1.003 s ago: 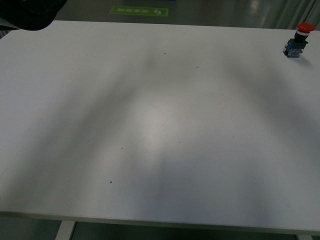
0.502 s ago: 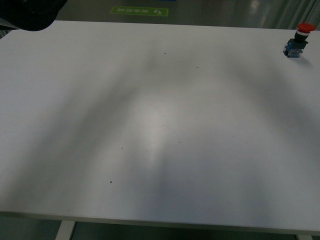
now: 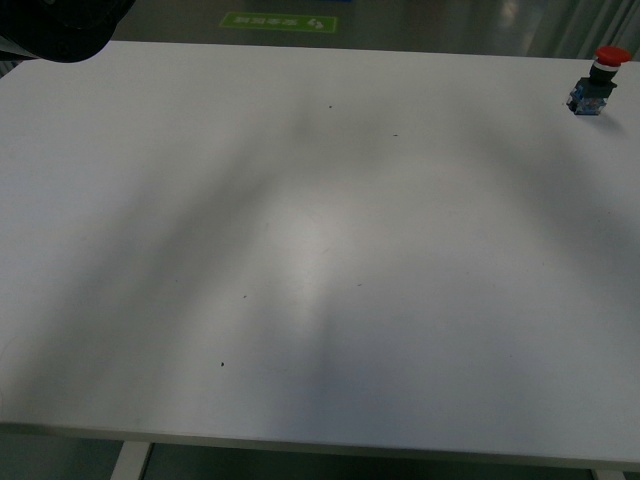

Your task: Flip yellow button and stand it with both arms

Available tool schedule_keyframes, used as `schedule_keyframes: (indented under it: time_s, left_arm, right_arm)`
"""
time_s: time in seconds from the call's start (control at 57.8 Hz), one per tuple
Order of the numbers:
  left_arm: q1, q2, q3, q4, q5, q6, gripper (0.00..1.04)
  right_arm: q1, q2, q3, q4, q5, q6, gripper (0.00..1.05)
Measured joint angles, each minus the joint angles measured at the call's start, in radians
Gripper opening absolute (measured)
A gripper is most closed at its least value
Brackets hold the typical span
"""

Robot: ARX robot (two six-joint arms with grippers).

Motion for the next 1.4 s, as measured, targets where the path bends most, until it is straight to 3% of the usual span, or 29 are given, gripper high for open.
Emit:
schedule_keyframes:
  time_s: [0.069,0.173,0.225,0.294,0.432,0.623,1.228,1.297,1.401]
  left_arm:
    - [-0.004,-0.006,-0.003,-0.016,-0.039,0.024,0.97]
    - [-0.024,-0.142,-0.115,-0.345,-0.556,0.430,0.81]
    - [-0.019,-0.225,-0.213,-0.413,-0.755,0.700,0.72]
    - [0.010,-0.324,-0.341,-0.393,-0.904,1.071,0.59]
    - [0.087,-0.466,-0.542,-0.327,-0.904,1.447,0.36]
    - [0.136,-0.600,-0.756,-0.285,-0.826,1.589,0.04]
    - [0.269,-0.982,-1.119,-0.292,-0.705,1.625,0.04]
    - [0.313,-1.020,-1.147,-0.322,-0.640,1.625,0.04]
    - [0.344,-1.106,-1.168,-0.379,-0.636,1.625,0.04]
  right_arm:
    - [-0.008,0.000,0.000,0.000,0.001,-0.003,0.32]
    - [-0.012,0.000,0.000,0.000,0.003,-0.009,0.32]
    - [-0.015,0.000,-0.001,0.000,0.003,-0.011,0.32]
    - [-0.022,0.000,-0.001,0.000,0.006,-0.016,0.32]
    - [-0.031,0.000,-0.001,-0.001,0.006,-0.026,0.32]
    - [-0.039,-0.002,-0.003,-0.001,0.000,-0.045,0.32]
    - [-0.083,-0.072,-0.071,-0.015,-0.010,-0.090,0.32]
    - [-0.083,-0.082,-0.075,-0.015,-0.010,-0.090,0.32]
    - [-0.083,-0.094,-0.081,-0.017,-0.009,-0.091,0.32]
